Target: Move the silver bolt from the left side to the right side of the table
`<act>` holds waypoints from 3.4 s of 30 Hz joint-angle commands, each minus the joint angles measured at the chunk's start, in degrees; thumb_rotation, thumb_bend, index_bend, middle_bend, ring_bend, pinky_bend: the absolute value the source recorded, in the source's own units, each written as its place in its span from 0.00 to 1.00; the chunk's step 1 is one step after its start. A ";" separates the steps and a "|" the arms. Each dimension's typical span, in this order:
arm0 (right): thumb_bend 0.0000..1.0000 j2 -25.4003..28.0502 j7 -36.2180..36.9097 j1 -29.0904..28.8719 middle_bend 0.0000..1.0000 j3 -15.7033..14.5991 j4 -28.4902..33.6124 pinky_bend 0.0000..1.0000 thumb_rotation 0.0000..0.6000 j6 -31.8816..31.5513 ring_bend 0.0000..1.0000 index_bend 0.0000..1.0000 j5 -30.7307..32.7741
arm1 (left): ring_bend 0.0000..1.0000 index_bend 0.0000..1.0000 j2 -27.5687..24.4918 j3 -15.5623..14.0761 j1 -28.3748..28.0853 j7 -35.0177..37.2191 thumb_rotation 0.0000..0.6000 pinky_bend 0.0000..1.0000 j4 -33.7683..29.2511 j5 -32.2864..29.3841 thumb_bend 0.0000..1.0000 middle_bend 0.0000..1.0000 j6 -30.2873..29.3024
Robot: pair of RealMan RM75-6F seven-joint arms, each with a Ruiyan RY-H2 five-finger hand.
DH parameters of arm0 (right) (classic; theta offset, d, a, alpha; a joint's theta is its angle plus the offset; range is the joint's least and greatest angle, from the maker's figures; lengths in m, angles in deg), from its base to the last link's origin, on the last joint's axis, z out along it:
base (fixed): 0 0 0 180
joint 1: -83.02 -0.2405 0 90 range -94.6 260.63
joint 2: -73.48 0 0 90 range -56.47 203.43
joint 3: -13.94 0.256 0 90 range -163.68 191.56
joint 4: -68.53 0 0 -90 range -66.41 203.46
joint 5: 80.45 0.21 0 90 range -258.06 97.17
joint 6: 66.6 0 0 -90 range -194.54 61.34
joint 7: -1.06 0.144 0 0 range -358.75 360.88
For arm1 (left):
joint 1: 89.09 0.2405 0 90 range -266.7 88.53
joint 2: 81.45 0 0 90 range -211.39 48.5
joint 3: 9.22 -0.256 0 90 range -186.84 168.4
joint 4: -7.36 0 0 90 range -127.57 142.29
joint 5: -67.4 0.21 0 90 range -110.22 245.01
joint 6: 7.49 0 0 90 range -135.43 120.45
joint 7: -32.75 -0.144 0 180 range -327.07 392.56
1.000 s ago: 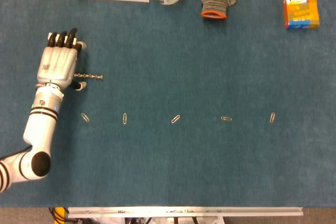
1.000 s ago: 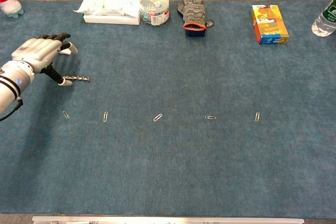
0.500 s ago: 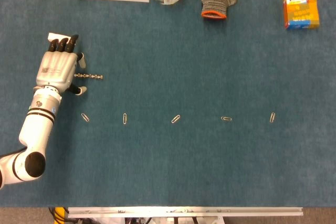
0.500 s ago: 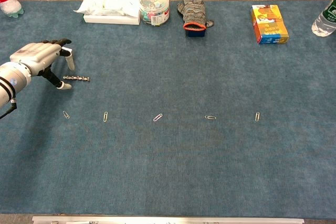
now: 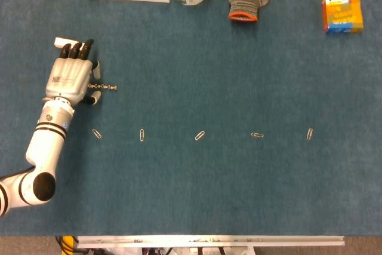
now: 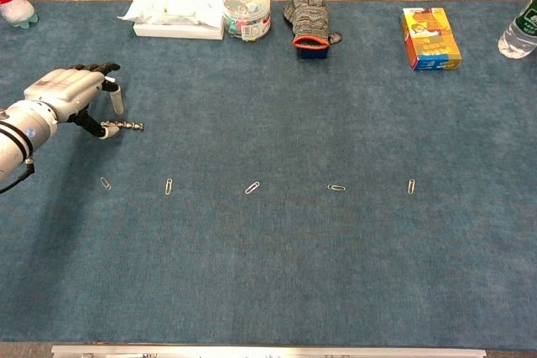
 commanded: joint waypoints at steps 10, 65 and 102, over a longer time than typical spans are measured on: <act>0.21 -0.04 -0.19 -0.08 0.02 -0.01 0.05 0.36 1.00 0.21 0.06 0.15 0.06 | 0.00 0.43 1.51 -1.07 -0.06 -1.88 1.00 0.02 2.23 0.34 0.30 0.00 -1.23; 0.21 -0.03 -0.35 -0.19 0.02 0.02 0.16 0.36 1.00 0.51 0.06 0.15 0.23 | 0.00 0.52 2.93 -1.51 -0.26 -4.66 1.00 0.02 4.41 -1.04 0.34 0.00 -0.46; 0.21 -0.18 -0.83 -0.25 0.02 -0.10 0.25 0.36 1.00 0.52 0.06 0.15 -0.04 | 0.00 0.63 -3.11 -4.05 3.63 -6.20 1.00 0.02 -3.95 6.44 0.34 0.00 -8.66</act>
